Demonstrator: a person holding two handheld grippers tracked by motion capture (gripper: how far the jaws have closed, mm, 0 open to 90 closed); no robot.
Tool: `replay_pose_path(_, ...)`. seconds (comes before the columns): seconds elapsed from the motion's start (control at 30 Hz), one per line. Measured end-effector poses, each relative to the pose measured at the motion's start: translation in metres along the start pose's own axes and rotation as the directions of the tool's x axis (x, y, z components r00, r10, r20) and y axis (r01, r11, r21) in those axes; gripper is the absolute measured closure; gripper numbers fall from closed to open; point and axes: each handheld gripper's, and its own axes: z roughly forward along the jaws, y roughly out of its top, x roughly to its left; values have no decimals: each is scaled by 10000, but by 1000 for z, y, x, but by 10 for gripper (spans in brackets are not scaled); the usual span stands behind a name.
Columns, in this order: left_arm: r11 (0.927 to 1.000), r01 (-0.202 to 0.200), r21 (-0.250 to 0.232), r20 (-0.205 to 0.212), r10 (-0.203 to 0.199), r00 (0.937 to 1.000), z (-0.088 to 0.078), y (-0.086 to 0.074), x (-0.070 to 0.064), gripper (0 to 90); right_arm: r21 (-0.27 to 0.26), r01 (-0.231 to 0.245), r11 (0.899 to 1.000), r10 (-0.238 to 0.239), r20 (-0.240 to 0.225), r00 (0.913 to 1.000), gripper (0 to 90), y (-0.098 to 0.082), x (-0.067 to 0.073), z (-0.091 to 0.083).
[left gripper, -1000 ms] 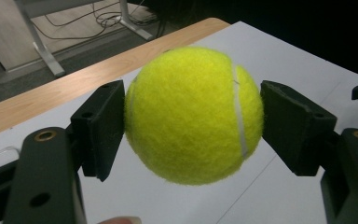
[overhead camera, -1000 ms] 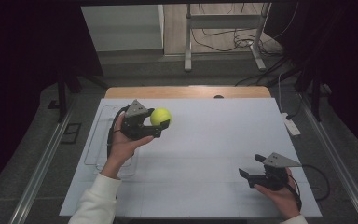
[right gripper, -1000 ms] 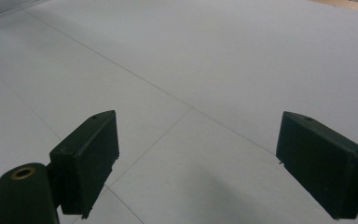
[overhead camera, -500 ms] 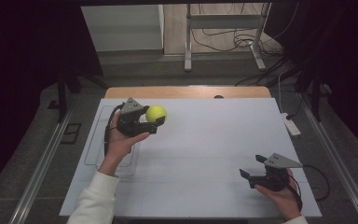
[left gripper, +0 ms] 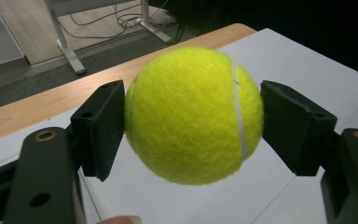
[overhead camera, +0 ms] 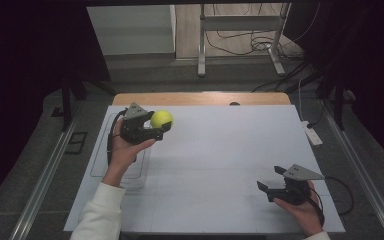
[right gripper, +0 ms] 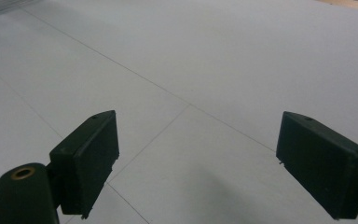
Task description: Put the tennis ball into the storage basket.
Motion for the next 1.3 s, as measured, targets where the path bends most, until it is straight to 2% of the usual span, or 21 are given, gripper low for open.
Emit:
replay_pose_path(0.9, 9988, 463, -164, -594, -472, 9971, -7, -5, 23, 265, 19, 46, 10000, -46, -3, 10000, 135, 0, 1, 0)
replay_pose_path(1.3, 9974, 691, -182, -991, -706, 9926, -10, -9, 37, 265, 70, 81, 9999, -81, 27, 10000, 135, 0, 1, 1)
